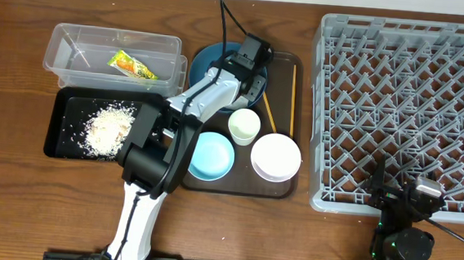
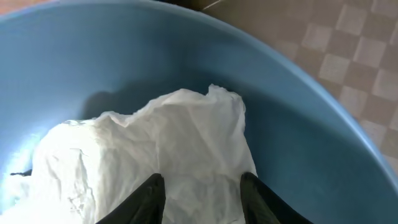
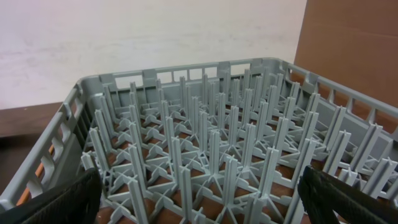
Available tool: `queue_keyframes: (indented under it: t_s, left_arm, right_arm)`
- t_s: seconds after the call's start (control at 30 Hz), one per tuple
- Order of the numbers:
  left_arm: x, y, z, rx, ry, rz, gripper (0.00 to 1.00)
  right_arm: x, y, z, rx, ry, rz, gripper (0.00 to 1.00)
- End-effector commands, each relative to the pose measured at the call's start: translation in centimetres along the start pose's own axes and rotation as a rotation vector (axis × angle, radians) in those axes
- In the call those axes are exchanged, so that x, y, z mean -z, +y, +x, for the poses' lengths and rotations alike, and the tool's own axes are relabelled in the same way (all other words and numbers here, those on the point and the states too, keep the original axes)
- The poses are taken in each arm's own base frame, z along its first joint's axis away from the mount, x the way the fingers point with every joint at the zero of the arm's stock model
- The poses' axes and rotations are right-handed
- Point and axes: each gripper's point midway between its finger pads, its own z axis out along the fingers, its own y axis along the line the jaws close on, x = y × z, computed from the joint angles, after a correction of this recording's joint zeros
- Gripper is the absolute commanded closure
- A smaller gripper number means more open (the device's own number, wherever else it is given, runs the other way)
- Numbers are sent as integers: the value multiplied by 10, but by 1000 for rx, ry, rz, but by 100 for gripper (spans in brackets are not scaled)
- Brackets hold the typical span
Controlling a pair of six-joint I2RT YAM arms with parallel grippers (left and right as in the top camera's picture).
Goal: Sort waste into correct bins and load items into the dishwasher rack
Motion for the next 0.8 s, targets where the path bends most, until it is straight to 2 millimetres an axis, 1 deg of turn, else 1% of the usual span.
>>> queue_keyframes:
  t_s: [0.0, 0.07, 0.13, 0.17, 0.2, 0.23, 0.37, 0.47, 0.77]
  left_arm:
    - [-4, 6, 1, -6, 5, -25, 62]
    - [-4, 6, 2, -5, 6, -25, 68]
    - [-4, 6, 2, -5, 6, -25, 76]
    - [-4, 6, 2, -5, 7, -25, 81]
    - [-4, 6, 2, -5, 9, -25, 89]
    - [-4, 6, 2, -6, 9, -25, 94]
    - [1, 7, -2, 4, -3, -26, 94]
    - [15, 9, -12, 45, -35, -27, 94]
    - [80, 20, -56, 150, -184, -27, 94]
  right_arm:
    - [0, 2, 2, -10, 7, -8, 1]
    - [0, 2, 2, -10, 7, -7, 1]
    - [0, 2, 2, -10, 7, -8, 1]
    - [0, 2, 2, -10, 7, -8, 1]
    - [0, 2, 2, -10, 7, -8, 1]
    - [0, 2, 2, -10, 7, -8, 1]
    - [0, 2, 2, -10, 7, -7, 1]
    - [0, 2, 2, -10, 7, -8, 1]
    - [0, 2, 2, -10, 7, -8, 1]
